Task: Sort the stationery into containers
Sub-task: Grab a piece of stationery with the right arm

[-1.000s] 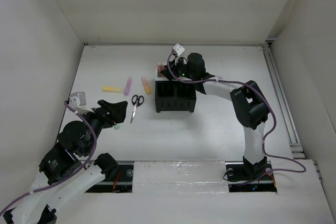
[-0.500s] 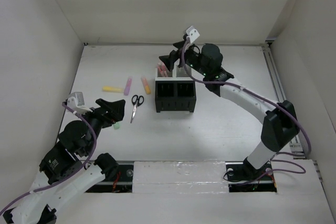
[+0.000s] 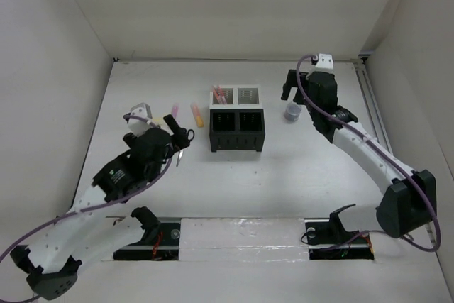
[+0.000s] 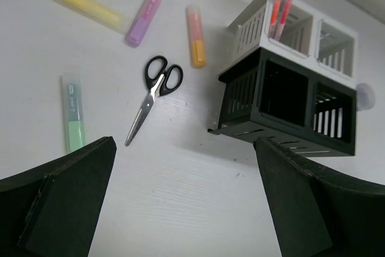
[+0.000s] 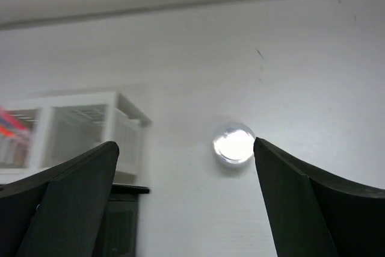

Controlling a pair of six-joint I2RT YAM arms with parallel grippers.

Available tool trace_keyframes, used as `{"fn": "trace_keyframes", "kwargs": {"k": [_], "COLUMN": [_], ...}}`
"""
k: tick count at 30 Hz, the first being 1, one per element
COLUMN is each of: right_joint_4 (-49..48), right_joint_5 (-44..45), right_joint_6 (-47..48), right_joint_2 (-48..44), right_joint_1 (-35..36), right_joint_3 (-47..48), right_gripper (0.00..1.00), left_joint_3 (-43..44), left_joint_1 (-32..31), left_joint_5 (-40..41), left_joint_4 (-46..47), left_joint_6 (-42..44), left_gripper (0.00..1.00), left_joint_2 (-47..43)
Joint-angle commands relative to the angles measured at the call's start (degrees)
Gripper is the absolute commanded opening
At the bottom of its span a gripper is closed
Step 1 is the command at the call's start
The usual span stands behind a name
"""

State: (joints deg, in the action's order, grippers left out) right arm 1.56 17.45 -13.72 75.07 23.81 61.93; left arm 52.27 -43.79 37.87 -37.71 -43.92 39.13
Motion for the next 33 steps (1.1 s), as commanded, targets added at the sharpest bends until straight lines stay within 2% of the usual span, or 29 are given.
{"fn": "trace_keyframes", "kwargs": {"k": [1, 4, 5, 7, 12, 15, 33], "right_joint_4": [6.33, 10.20, 10.74, 8.91, 9.42, 13.18, 15.22], "right_joint_5": [-0.58, -1.19, -4.06, -5.24, -4.45, -4.36, -1.46], "right_joint_6": [-4.30, -4.30, -4.30, -3.69, -3.69, -2.90, -1.84], "right_joint_2": [4.46, 12.71, 14.39, 17.74, 23.80, 28.81, 34.63], "right_joint_1": [-4.81, -6.67, -7.81, -7.82, -8.34, -8.34, -8.87], "right_joint_3": [-1.46, 2.48, 3.36, 3.99, 9.07, 13.99, 17.52], "right_gripper": [1.00, 1.00, 1.00, 1.00, 0.99, 0.98, 0.94], "left_joint_3": [3.18, 3.19, 3.19, 3.19, 0.29, -0.23, -0.24], "left_joint_1": [1.59, 3.71, 3.71, 3.71, 3.71, 3.71, 3.71], "left_joint_5": [-3.21, -7.53, -8.15, -9.39, -9.39, -9.92, -11.06], "left_joint_4": [-0.26, 1.15, 1.15, 2.63, 4.76, 6.07, 5.90], "left_joint_6": [-0.65, 2.26, 2.87, 4.54, 6.48, 7.62, 8.15], "left_gripper": [1.00, 1.00, 1.00, 1.00, 1.00, 1.00, 1.00], "left_joint_2": [5.50, 7.62, 8.32, 7.54, 4.37, 3.58, 4.20]}}
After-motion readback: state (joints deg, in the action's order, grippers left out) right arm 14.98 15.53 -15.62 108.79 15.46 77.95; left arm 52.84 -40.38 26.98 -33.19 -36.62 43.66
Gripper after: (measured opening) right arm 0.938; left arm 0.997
